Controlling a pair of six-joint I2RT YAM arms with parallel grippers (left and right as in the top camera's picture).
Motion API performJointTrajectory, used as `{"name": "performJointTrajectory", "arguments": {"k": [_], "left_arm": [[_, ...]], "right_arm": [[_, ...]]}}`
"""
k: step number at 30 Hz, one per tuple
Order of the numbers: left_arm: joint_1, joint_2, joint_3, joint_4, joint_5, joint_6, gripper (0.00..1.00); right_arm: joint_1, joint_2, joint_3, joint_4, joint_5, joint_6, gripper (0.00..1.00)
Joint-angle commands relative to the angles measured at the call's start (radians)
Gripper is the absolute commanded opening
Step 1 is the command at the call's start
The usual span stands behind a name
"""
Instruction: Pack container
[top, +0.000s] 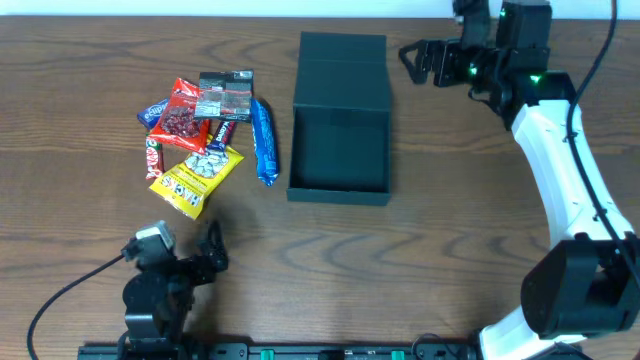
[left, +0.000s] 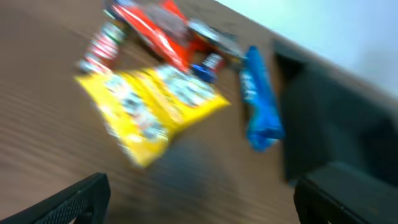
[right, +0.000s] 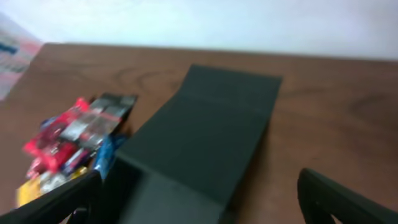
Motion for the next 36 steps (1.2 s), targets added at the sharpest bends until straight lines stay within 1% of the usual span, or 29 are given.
{"name": "performJointTrajectory", "arguments": {"k": [1, 4, 6, 10, 14, 16, 19, 23, 28, 30, 32, 36], "left_arm": [[-0.003, -0.006, -0.018, 0.003, 0.172, -0.255, 0.95], [-0.003, -0.006, -0.018, 0.016, 0.189, -0.343, 0.95], [-0.003, -0.006, -0.018, 0.056, 0.216, -0.380, 0.95], [-0.003, -0.006, -0.018, 0.198, 0.237, -0.384, 0.95], [-0.003, -0.006, -0.018, 0.358, 0.235, -0.384, 0.95], [-0.003, -0.006, -0.018, 0.382, 0.230, -0.383, 0.95], [-0.003, -0.006, -0.018, 0.382, 0.224, -0.370, 0.95], [-0.003, 0.000, -0.018, 0.403, 0.152, -0.356, 0.95], [-0.003, 0.063, -0.017, 0.549, 0.145, -0.357, 0.95], [-0.003, 0.119, -0.012, 0.603, 0.135, -0.357, 0.95], [-0.003, 0.195, 0.004, 0.612, 0.125, -0.356, 0.95], [-0.003, 0.437, 0.087, 0.611, 0.129, -0.340, 0.96]], "right_arm": [[0.008, -0.005, 0.006, -0.049, -0.166, -0.005, 0.99], [0.019, -0.005, 0.006, -0.103, -0.229, 0.008, 0.99], [0.023, -0.005, 0.006, -0.146, -0.242, 0.074, 0.99], [0.024, -0.005, 0.005, -0.201, -0.242, 0.109, 0.99], [0.024, -0.005, 0.005, -0.208, -0.241, 0.130, 0.99], [0.024, -0.005, 0.005, -0.195, -0.241, 0.127, 0.99], [0.024, -0.005, 0.005, -0.130, -0.241, 0.124, 0.99], [0.023, -0.004, 0.005, 0.017, -0.225, 0.123, 0.99], [0.019, -0.005, 0.006, 0.211, -0.161, 0.169, 0.99], [0.017, -0.004, 0.005, 0.265, -0.157, 0.172, 0.99], [0.014, -0.004, 0.006, 0.303, -0.148, 0.172, 0.99], [0.001, -0.005, 0.006, 0.347, -0.143, 0.172, 0.99]]}}
